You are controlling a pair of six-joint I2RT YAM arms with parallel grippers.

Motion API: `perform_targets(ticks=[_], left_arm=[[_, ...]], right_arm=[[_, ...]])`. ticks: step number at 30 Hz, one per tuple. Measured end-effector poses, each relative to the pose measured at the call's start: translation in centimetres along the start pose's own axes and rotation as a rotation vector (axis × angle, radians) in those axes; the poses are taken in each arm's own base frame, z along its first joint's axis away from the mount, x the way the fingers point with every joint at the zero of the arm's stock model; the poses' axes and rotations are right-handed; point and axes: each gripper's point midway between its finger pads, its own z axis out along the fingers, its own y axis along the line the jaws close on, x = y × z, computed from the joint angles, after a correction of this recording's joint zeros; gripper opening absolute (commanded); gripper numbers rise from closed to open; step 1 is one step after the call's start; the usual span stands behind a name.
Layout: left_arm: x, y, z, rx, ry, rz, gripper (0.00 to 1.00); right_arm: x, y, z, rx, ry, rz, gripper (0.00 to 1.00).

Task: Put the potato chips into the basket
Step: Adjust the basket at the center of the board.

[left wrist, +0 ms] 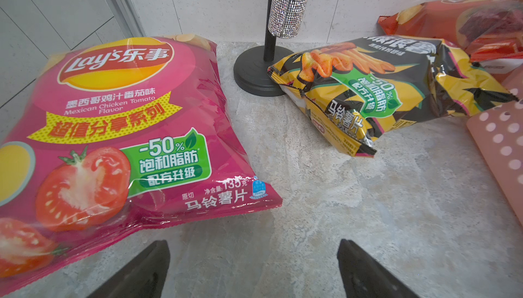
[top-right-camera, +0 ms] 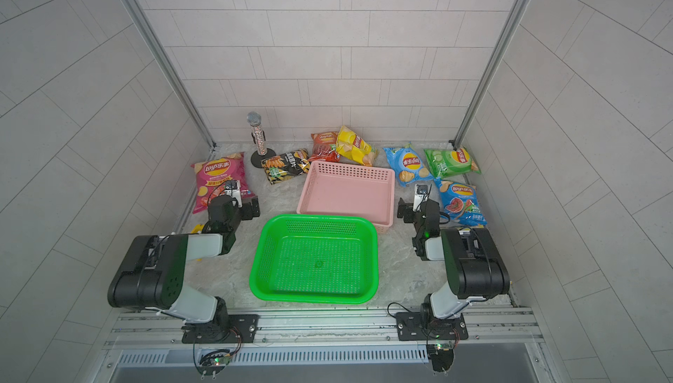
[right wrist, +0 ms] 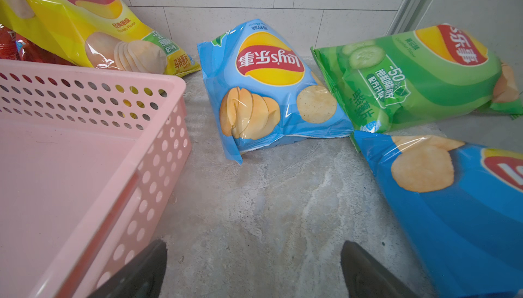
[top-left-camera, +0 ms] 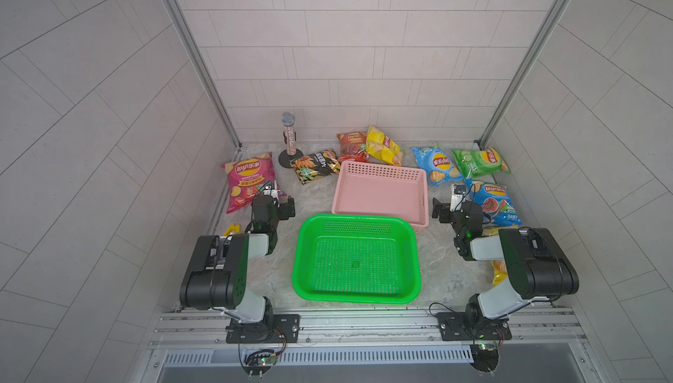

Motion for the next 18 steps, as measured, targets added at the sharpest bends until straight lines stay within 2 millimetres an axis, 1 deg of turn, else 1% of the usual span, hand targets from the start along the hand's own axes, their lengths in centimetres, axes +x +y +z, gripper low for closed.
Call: perform_targets(ticks=[6,9,11,12,14,15,16,17,18], left_arm=[[0.0,0.0,0.0,0.0,0.0,0.0,1.0],[0.1,-0.1,-0.1,0.006,0.013,0.001,1.0],[0.2,-0.3,-0.4,0.021,0.057,0.008,1.0],[-0.2,-0.4,-0.6,0.028,0.074,0.013,1.0],[-2.4,-0.6,-1.3,0.038,0.1,0.024,1.0],[-3.9,-0.6,-1.8,0.041,0.102,0.031,1.0],[-5.5,-0.6,-2.5,0.047,0.1,0.039,1.0],[-7.3,-0.7,-3.3,0.053,0.097,0.051,1.0],[-8.7,-0.8,-4.2,0.061,0.099,0.064,1.0]], right_arm=[[0.0,-0.1,0.0,0.003,0.001,0.0,1.0],[0.1,-0.7,-0.1,0.054,0.016,0.0,1.0],[-0.9,-1.1,-0.8,0.101,0.026,-0.003,1.0],[-1.8,-1.2,-1.3,0.123,0.023,0.003,1.0],[-5.7,-1.6,-3.0,0.173,-0.012,0.065,1.0],[-7.7,-2.0,-3.9,0.194,-0.036,0.114,1.0],[-10.0,-2.6,-5.3,0.227,-0.069,0.193,1.0],[-11.8,-3.3,-6.7,0.256,-0.103,0.275,1.0],[-13.0,-3.9,-8.1,0.271,-0.135,0.354,1.0]])
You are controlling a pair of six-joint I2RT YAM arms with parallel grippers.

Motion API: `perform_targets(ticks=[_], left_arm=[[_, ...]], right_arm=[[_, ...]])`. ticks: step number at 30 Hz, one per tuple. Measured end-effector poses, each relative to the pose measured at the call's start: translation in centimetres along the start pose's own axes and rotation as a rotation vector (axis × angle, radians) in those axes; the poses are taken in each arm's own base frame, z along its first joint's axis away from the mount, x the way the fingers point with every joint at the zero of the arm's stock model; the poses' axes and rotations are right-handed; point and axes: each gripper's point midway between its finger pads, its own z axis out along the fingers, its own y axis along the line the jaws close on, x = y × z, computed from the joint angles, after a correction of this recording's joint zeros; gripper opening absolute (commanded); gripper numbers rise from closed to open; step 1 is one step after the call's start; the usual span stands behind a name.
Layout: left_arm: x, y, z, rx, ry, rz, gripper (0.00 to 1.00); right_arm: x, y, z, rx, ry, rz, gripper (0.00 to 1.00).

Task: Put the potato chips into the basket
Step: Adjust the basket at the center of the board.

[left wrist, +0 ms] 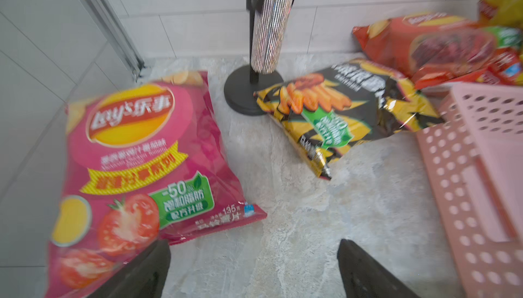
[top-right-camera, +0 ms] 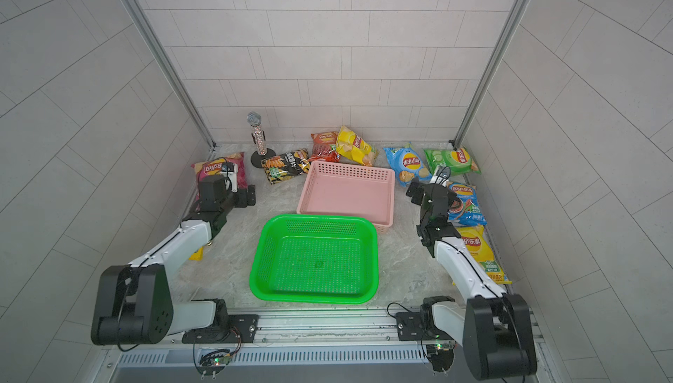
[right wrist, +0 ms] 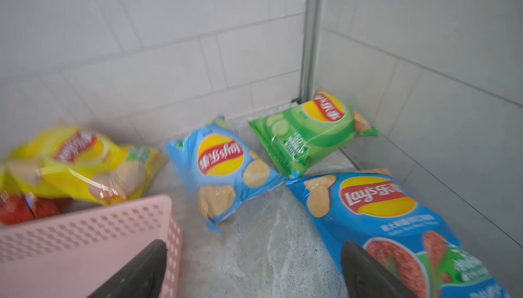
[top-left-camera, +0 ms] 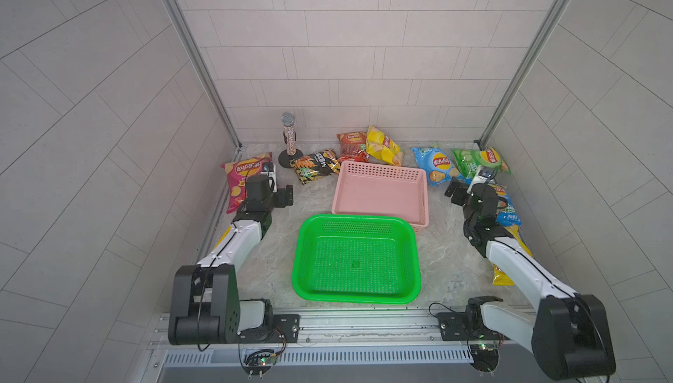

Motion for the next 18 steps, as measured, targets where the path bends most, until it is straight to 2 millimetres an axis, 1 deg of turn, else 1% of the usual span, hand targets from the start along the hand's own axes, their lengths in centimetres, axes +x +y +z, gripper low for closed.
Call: perform_targets(ticks=[1,2,3,4,6,9,12,15,16,18], left_arm=[[-1.0,-0.2,-1.0,0.014,0.01,0.014,1.0],[-1.9,-0.3,-2.2,0.024,0.027,0.031,1.0],[-2.4,-0.4,-3.3,0.038,0.047,0.042,1.0],[-2.6,-0.6,-4.4,0.048,0.074,0.054,1.0],[-2.2,-0.9,-6.4,0.076,0.135,0.069,1.0],[-0.6,-1.5,-9.1,0.118,0.227,0.085,1.0],[1.9,-2.3,-10.8,0.162,0.326,0.076,1.0],[4.4,-3.1,-11.0,0.213,0.416,0.056,1.0],[5.2,-3.3,-11.0,0.225,0.451,0.052,1.0],[6.3,-3.6,-11.0,0.241,0.493,0.044,1.0]], right_arm=[[-1.0,-0.5,-1.1,0.001,-0.019,0.074,1.0],[-1.4,-1.3,-2.2,-0.004,-0.026,0.144,0.99],[-1.2,-1.9,-3.1,-0.003,-0.022,0.191,0.95],[-0.5,-2.8,-4.1,0.005,-0.005,0.236,0.93],[0.9,-3.7,-5.6,0.02,0.047,0.288,0.87],[2.5,-4.3,-7.2,0.05,0.153,0.294,0.84],[2.9,-4.1,-8.2,0.063,0.247,0.265,0.81],[4.1,-3.3,-8.8,0.045,0.365,0.216,0.77],[4.8,-2.8,-9.1,0.026,0.412,0.198,0.77],[6.1,-1.6,-9.6,-0.021,0.503,0.161,0.77]])
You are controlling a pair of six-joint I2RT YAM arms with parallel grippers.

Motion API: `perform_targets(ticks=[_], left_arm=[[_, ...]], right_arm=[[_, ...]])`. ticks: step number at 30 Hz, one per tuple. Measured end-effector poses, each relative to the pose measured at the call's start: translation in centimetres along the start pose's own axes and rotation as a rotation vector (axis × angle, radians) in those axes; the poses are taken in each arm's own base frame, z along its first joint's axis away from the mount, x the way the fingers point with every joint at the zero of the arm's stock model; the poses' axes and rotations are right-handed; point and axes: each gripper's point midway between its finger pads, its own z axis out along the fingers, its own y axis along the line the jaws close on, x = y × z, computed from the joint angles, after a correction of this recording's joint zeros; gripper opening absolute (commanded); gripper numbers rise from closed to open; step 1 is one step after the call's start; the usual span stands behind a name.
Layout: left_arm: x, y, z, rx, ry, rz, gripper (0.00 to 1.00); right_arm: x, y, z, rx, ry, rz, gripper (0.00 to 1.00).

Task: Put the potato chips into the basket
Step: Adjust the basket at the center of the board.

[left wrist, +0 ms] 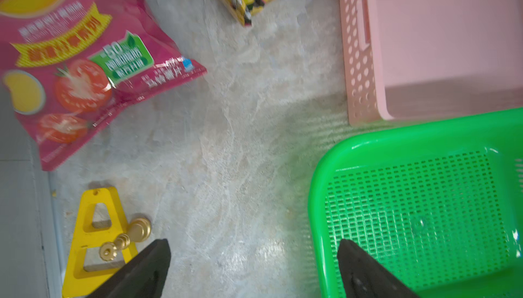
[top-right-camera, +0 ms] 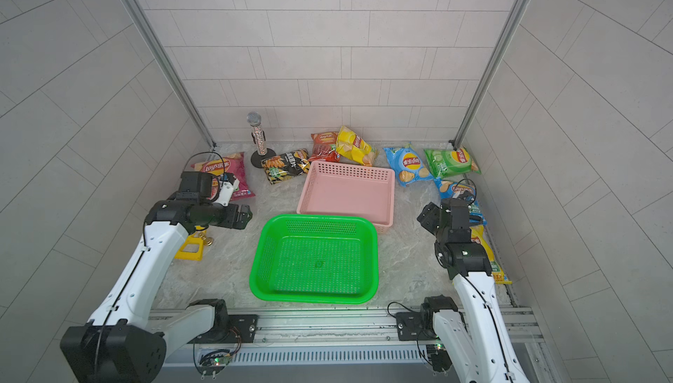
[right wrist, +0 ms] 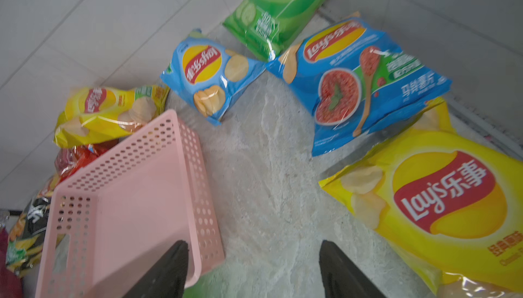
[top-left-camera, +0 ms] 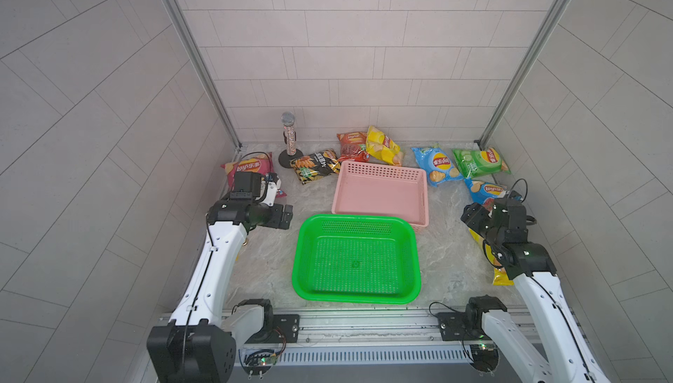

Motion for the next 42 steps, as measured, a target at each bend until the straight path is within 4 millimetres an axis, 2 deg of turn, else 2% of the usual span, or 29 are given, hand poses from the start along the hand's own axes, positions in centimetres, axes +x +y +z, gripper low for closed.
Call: perform_targets(ticks=[3,6,8,11,16,20,25,29,33,38,42], left_arm=[[0.6,-0.5,0.3,0.029,0.02,-0.002,1.0],[1.0,-0.8,0.5,0.047,0.032,-0.005,1.0],[1.0,-0.8,0.6,0.048,0.035,-0.005,1.0],[1.1,-0.8,0.7,0.048,0.038,-0.006,1.0],[1.5,-0.8,1.0,0.05,0.05,-0.009,1.0],[1.5,-0.7,1.1,0.05,0.051,-0.009,1.0],[1.5,-0.7,1.1,0.046,0.049,-0.009,1.0],[1.4,-0.6,1.2,0.045,0.049,-0.009,1.0],[1.5,-0.6,1.3,0.044,0.055,-0.01,1.0],[1.5,-0.5,1.4,0.042,0.056,-0.01,1.0],[1.4,-0.4,1.5,0.038,0.057,-0.01,1.0]], right_arm=[[3.6,2.7,0.1,-0.069,0.154,-0.12,0.77],[7.8,6.2,-1.1,-0.164,0.268,-0.288,0.77],[10.4,7.7,-2.2,-0.22,0.321,-0.372,0.77],[13.2,8.1,-2.6,-0.239,0.372,-0.429,0.76],[16.6,6.8,-1.3,-0.173,0.437,-0.493,0.71],[17.4,6.2,-0.2,-0.135,0.436,-0.492,0.6],[18.0,6.3,0.9,-0.137,0.428,-0.483,0.54],[18.6,6.7,1.3,-0.15,0.439,-0.487,0.4],[18.9,6.7,1.3,-0.161,0.451,-0.494,0.31],[18.8,6.6,0.8,-0.176,0.455,-0.509,0.3],[18.9,6.4,0.5,-0.189,0.462,-0.508,0.15]])
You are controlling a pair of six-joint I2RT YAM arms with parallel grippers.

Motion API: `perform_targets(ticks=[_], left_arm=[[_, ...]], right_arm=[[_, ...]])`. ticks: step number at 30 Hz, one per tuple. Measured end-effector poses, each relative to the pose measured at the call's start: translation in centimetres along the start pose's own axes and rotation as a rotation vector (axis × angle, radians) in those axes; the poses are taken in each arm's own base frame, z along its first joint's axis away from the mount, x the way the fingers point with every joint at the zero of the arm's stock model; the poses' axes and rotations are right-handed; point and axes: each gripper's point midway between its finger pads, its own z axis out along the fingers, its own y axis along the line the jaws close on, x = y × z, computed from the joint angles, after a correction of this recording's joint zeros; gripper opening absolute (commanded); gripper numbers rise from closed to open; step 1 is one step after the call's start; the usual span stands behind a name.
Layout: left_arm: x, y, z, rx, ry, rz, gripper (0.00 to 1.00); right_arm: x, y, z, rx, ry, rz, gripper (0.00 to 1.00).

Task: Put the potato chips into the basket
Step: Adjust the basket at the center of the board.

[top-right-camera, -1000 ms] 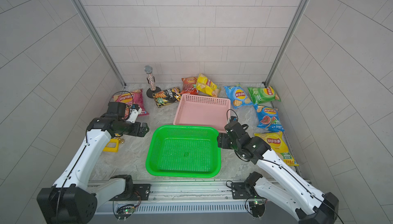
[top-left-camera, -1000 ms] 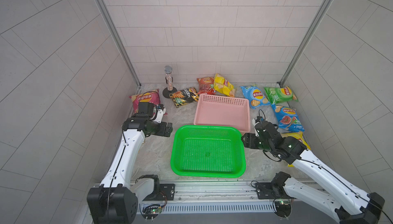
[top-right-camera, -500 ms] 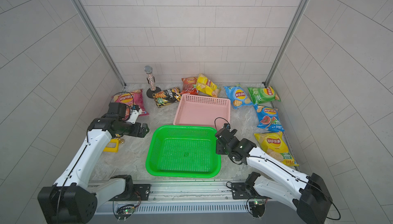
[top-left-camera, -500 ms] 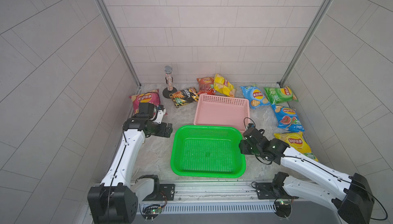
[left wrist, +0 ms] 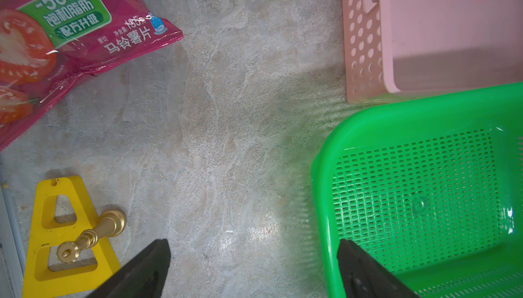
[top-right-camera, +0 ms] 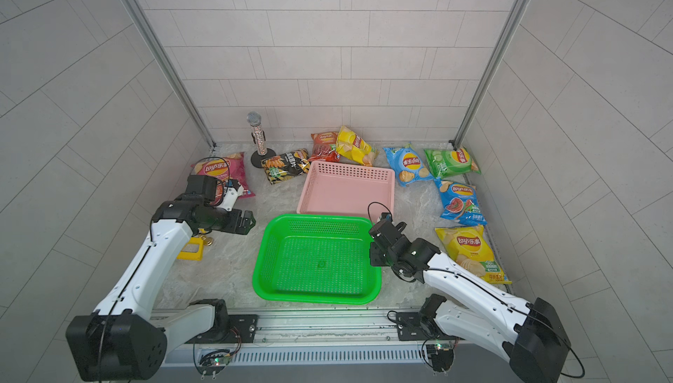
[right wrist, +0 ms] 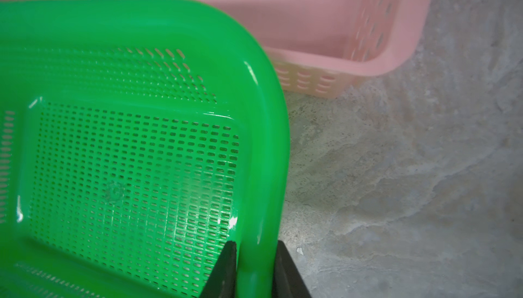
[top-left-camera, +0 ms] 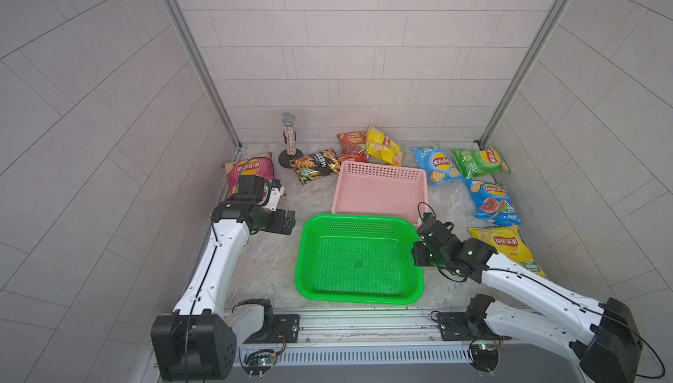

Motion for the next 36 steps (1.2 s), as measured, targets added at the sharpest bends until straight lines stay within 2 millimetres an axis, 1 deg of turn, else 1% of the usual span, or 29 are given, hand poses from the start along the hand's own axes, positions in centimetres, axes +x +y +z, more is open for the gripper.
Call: perform_targets(ticks=[2,3,4,6,8,10,11,12,14,17,19,21,24,26,29,30,34,36], left_arm=[[0.0,0.0,0.1,-0.001,0.002,0.0,1.0],[0.0,0.1,0.1,-0.003,0.002,0.0,1.0],[0.0,0.1,0.1,-0.004,0.001,-0.001,1.0],[-0.1,0.1,0.1,-0.005,0.0,0.0,1.0],[-0.1,0.1,0.1,-0.006,-0.001,0.0,1.0],[-0.1,0.2,0.2,-0.007,0.002,-0.001,1.0],[-0.1,0.2,0.2,-0.006,0.003,-0.001,1.0],[-0.1,0.2,0.2,-0.006,0.003,-0.001,1.0],[-0.1,0.2,0.2,-0.006,0.003,-0.001,1.0],[-0.1,0.2,0.2,-0.007,0.003,-0.001,1.0],[-0.1,0.2,0.2,-0.007,0.003,-0.001,1.0],[-0.1,0.2,0.2,-0.007,0.004,-0.001,1.0],[-0.1,0.2,0.2,-0.006,0.004,-0.001,1.0],[-0.1,0.2,0.2,-0.006,0.004,-0.001,1.0],[-0.1,0.2,0.2,-0.007,0.004,-0.001,1.0],[-0.1,0.2,0.2,-0.007,0.004,-0.001,1.0],[-0.1,0.2,0.2,-0.007,0.004,-0.001,1.0],[-0.1,0.2,0.2,-0.006,0.004,-0.001,1.0]], right_arm=[[0.2,0.1,-0.1,-0.014,0.007,-0.005,0.06],[0.4,0.1,-0.2,-0.018,0.012,-0.008,0.03],[0.6,0.2,-0.2,-0.026,0.015,-0.01,0.03],[0.7,0.2,-0.2,-0.03,0.017,-0.014,0.05],[0.8,0.2,-0.3,-0.031,0.021,-0.014,0.11],[0.8,0.1,-0.3,-0.029,0.021,-0.011,0.12],[0.8,0.1,-0.3,-0.028,0.021,-0.009,0.16],[0.9,0.0,-0.4,-0.025,0.022,-0.004,0.23],[1.0,-0.4,-0.6,-0.015,0.022,0.006,0.41],[1.2,-1.3,-1.2,0.014,0.013,0.021,0.54],[0.9,-1.9,-2.0,0.036,-0.012,0.033,0.67],[0.0,-2.3,-3.1,0.054,-0.055,0.04,0.71],[-2.1,-2.7,-5.1,0.079,-0.132,0.07,0.71],[-3.6,-3.4,-6.0,0.108,-0.17,0.111,0.71],[-5.5,-5.9,-6.5,0.188,-0.2,0.199,0.7],[-6.0,-7.2,-6.5,0.225,-0.204,0.236,0.7],[-6.6,-12.8,-6.6,0.34,-0.215,0.411,0.68],[-6.5,-15.5,-6.8,0.368,-0.229,0.518,0.69]])
